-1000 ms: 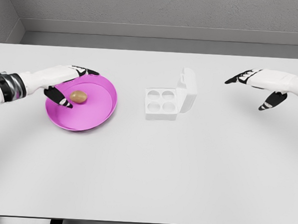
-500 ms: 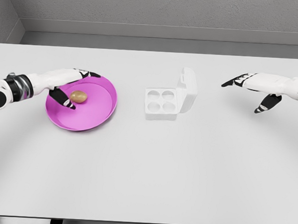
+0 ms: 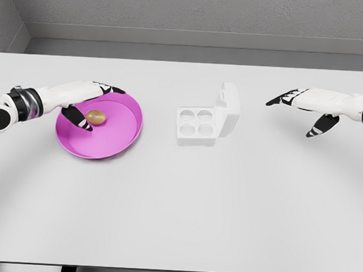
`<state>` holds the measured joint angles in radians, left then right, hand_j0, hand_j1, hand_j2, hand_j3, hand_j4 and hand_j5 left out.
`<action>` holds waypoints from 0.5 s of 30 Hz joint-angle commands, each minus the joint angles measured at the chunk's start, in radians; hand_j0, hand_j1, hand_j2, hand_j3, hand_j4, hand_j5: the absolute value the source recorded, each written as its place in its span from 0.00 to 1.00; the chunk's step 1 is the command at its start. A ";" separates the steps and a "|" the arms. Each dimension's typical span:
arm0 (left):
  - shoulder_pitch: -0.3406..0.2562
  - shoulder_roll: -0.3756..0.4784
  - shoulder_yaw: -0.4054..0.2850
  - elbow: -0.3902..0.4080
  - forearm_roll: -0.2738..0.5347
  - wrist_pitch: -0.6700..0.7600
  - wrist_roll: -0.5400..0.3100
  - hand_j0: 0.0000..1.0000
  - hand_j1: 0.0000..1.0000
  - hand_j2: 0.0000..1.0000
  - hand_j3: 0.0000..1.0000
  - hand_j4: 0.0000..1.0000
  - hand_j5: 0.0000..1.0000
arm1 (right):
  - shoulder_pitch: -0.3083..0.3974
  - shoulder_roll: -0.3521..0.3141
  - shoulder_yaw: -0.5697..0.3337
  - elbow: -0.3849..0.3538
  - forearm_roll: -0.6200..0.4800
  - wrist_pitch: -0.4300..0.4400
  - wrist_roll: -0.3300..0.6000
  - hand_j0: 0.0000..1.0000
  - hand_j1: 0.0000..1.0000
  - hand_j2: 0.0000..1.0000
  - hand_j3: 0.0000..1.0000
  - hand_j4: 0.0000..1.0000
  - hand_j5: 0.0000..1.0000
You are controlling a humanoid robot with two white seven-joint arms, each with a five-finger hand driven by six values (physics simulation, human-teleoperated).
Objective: Pack egg into the box and close the box lid
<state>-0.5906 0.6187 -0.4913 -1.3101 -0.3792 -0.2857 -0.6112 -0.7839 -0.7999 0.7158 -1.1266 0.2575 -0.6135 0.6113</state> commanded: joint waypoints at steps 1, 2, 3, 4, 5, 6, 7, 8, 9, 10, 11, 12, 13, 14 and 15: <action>0.000 -0.001 0.000 -0.001 0.003 0.002 0.000 1.00 1.00 1.00 1.00 1.00 1.00 | 0.000 -0.001 -0.001 -0.001 -0.006 0.003 0.000 1.00 1.00 1.00 1.00 1.00 1.00; -0.003 -0.002 0.000 0.000 0.005 0.002 0.000 1.00 1.00 1.00 1.00 1.00 1.00 | 0.000 -0.001 -0.001 -0.001 -0.006 0.003 0.000 1.00 1.00 1.00 1.00 1.00 1.00; -0.003 -0.002 0.000 0.000 0.010 0.026 0.000 1.00 1.00 1.00 1.00 1.00 1.00 | 0.000 -0.001 0.001 -0.005 -0.006 0.003 0.000 1.00 1.00 1.00 1.00 1.00 1.00; -0.006 -0.002 0.000 -0.001 0.013 0.031 0.000 1.00 1.00 1.00 1.00 1.00 1.00 | 0.000 -0.001 0.001 -0.009 -0.006 0.003 0.000 1.00 1.00 1.00 1.00 1.00 1.00; -0.008 -0.001 0.000 -0.001 0.022 0.040 0.000 1.00 1.00 1.00 1.00 1.00 1.00 | 0.000 -0.001 0.001 -0.009 -0.006 0.003 0.000 1.00 1.00 1.00 1.00 1.00 1.00; -0.006 0.001 -0.003 -0.003 0.054 0.051 0.000 1.00 1.00 1.00 1.00 1.00 1.00 | 0.000 -0.001 0.001 -0.009 -0.006 0.003 0.000 1.00 1.00 1.00 1.00 1.00 1.00; -0.012 0.006 -0.030 -0.011 0.097 0.051 0.000 1.00 1.00 1.00 1.00 1.00 1.00 | 0.000 -0.001 0.001 -0.009 -0.006 0.003 0.000 1.00 1.00 1.00 1.00 1.00 1.00; -0.021 0.012 -0.044 -0.024 0.137 0.054 0.000 1.00 1.00 1.00 1.00 1.00 1.00 | 0.000 -0.001 0.001 -0.009 -0.006 0.003 0.000 1.00 1.00 1.00 1.00 1.00 1.00; -0.021 0.019 -0.044 -0.029 0.143 0.068 0.000 1.00 1.00 1.00 1.00 1.00 1.00 | 0.000 -0.001 0.001 -0.009 -0.006 0.003 0.000 1.00 1.00 1.00 1.00 1.00 1.00; -0.021 0.019 -0.044 -0.029 0.143 0.069 0.000 1.00 1.00 1.00 1.00 1.00 1.00 | 0.000 -0.001 0.004 -0.010 -0.006 0.003 0.000 1.00 1.00 1.00 1.00 1.00 1.00; -0.021 0.019 -0.046 -0.029 0.145 0.071 0.000 1.00 1.00 1.00 1.00 1.00 1.00 | 0.000 -0.001 0.007 -0.013 -0.006 0.003 0.000 1.00 1.00 1.00 1.00 1.00 1.00; -0.018 0.021 -0.046 -0.028 0.145 0.071 0.000 1.00 1.00 1.00 1.00 1.00 1.00 | -0.002 -0.001 0.007 -0.013 -0.006 0.003 0.000 1.00 1.00 1.00 1.00 1.00 1.00; -0.018 0.024 -0.047 -0.028 0.143 0.071 0.000 1.00 1.00 1.00 1.00 1.00 1.00 | -0.002 -0.001 0.007 -0.013 -0.006 0.003 0.000 1.00 1.00 1.00 1.00 1.00 1.00; -0.020 0.033 -0.065 -0.018 0.143 0.071 0.000 1.00 1.00 1.00 1.00 1.00 1.00 | -0.002 -0.001 0.007 -0.013 -0.006 0.003 0.000 1.00 1.00 1.00 1.00 1.00 1.00; -0.020 0.033 -0.067 0.005 0.137 0.071 0.000 1.00 1.00 1.00 1.00 1.00 1.00 | -0.002 -0.001 0.007 -0.013 -0.006 0.003 0.000 1.00 1.00 1.00 1.00 1.00 1.00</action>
<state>-0.6105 0.6442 -0.5469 -1.3210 -0.2479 -0.2183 -0.6112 -0.7854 -0.7998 0.7225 -1.1387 0.2574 -0.6135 0.6113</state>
